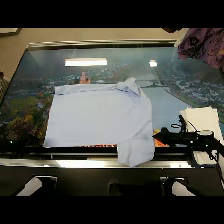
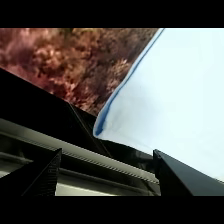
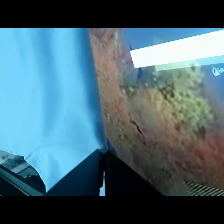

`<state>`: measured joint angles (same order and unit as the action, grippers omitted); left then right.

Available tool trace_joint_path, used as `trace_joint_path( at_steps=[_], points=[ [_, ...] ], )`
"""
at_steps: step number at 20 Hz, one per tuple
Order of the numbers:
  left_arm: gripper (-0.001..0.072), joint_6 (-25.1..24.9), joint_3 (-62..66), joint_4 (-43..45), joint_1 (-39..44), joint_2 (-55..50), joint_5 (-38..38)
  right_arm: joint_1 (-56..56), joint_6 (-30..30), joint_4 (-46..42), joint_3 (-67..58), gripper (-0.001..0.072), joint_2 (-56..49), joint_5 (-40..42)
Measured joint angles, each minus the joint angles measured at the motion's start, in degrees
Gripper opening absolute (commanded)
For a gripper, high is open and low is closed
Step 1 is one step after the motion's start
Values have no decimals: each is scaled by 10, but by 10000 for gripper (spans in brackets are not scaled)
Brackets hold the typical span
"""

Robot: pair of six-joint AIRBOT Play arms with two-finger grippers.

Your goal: Fold the clothes and pants, and hang the long-sleeved shirts on hangers.

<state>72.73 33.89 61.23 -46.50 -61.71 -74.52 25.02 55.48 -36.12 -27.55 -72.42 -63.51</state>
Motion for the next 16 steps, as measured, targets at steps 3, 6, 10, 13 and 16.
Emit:
trace_joint_path(
  at_steps=[3,6,10,13,16],
  points=[
    [649,-15,-3,-15,0,-20,6,0,0,4,0,30,0,3],
    [648,-24,-4,-23,5,-38,12,0,2,6,0,30,0,5],
    [587,-31,-4,-26,21,-62,24,0,9,6,0,30,0,5],
    [587,-32,-4,-31,37,-76,28,0,15,8,0,30,0,3],
    [359,-32,-4,-34,56,-90,38,0,20,10,0,30,0,-1]
  ],
)
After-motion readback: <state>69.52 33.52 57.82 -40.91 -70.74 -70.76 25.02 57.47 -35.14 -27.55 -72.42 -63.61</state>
